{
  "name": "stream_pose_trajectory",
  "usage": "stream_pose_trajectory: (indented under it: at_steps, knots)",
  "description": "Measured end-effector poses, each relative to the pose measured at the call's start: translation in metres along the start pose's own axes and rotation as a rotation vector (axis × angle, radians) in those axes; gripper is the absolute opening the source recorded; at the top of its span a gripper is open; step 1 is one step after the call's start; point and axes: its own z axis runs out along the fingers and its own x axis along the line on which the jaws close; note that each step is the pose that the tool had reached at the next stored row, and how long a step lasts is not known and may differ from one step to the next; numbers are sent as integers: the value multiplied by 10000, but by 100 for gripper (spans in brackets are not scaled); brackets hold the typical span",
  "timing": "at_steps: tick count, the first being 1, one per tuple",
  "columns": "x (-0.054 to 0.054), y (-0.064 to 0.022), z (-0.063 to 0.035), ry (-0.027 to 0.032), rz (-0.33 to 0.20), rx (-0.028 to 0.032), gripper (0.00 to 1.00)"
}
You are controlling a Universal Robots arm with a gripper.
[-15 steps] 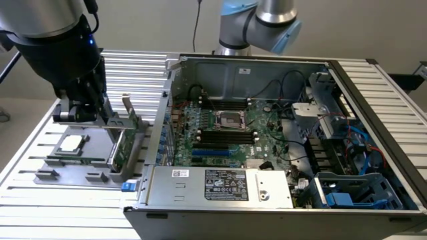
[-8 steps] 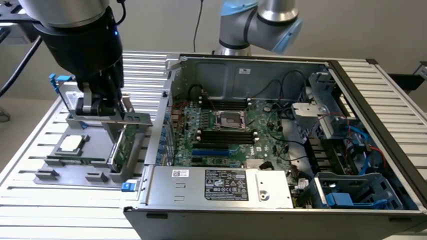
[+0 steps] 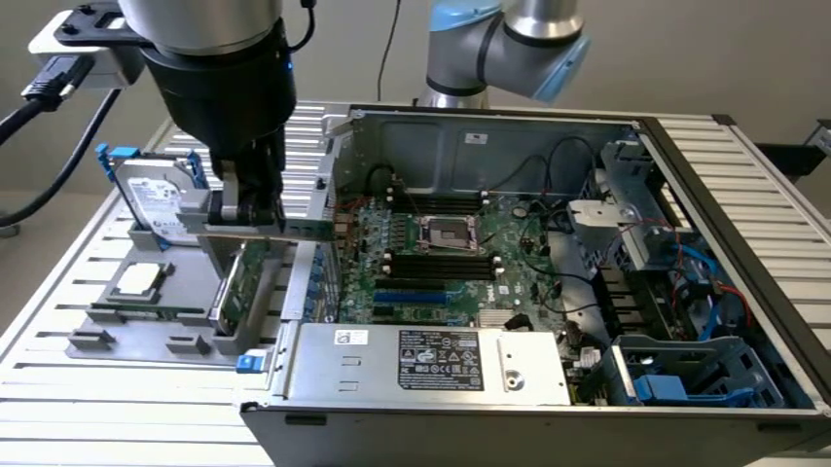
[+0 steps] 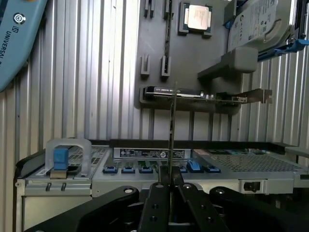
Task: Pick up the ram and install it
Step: 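Pick up the ram and move it above insertion slot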
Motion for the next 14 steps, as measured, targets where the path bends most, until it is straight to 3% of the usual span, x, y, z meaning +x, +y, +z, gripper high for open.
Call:
stream_pose_trajectory:
  at_steps: [14]
  knots:
    - [6, -636, -26, -12, 1, -10, 14]
